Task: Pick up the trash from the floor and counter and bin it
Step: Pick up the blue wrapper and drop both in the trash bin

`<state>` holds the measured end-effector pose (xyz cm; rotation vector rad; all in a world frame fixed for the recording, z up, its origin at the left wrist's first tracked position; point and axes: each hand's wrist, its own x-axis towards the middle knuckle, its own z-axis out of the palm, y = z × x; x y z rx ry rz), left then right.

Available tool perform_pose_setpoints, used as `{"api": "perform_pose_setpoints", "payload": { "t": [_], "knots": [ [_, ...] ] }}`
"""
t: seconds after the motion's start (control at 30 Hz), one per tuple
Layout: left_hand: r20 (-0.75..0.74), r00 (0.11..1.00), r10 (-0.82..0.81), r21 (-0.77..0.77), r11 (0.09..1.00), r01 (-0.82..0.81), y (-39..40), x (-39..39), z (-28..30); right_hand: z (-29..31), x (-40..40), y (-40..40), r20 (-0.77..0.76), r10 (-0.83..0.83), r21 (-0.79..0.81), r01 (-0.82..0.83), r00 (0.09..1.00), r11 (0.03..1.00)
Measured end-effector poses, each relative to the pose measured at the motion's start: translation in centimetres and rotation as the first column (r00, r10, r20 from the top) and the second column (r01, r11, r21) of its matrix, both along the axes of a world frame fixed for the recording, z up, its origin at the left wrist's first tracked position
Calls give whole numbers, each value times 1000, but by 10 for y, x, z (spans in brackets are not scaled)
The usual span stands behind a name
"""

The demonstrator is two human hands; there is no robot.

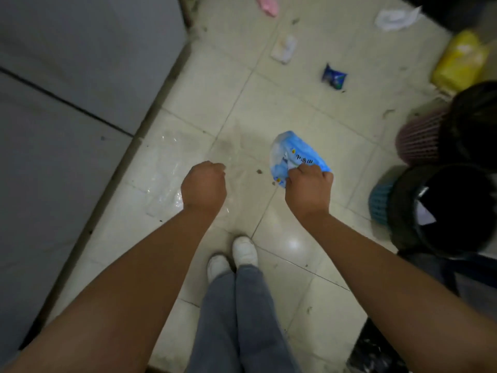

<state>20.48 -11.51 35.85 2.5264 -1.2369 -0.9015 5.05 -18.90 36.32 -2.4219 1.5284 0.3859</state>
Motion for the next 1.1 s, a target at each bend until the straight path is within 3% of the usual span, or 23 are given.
{"api": "perform_pose_setpoints", "payload": {
  "t": [0.07, 0.13, 0.23, 0.37, 0.57, 0.73, 0.87, 1.1],
  "knots": [
    [-109, 987, -118, -70, 991, 111, -38, -34, 50, 41, -43, -15, 11, -194, 28, 193, 981, 981],
    [-31, 957, -288, -97, 954, 284, -71, -73, 83, 69, -94, -28, 29, -340, -24, 340, 940, 940],
    [-76, 893, -443, -159, 890, 428, -112, -150, 111, 103, -171, -44, 53, -493, -98, 496, 868, 863],
    [-186, 837, -515, -225, 852, 473, -153, -249, 128, 122, -269, -57, -18, -615, -193, 601, 788, 776],
    [-294, 775, -559, -262, 827, 497, -211, -390, 110, 89, -394, -81, 0, -761, 14, 761, 649, 649],
    [-433, 807, -401, -162, 916, 368, -256, -472, 62, 32, -458, -111, 167, -878, 207, 855, 449, 476],
    [-572, 793, -212, -11, 968, 250, -279, -521, 12, -4, -492, -130, 161, -930, 291, 885, 330, 364],
    [-816, 555, 161, 254, 962, 96, -294, -585, -46, -35, -538, -143, 207, -956, 402, 873, 206, 275]
  ]
}}
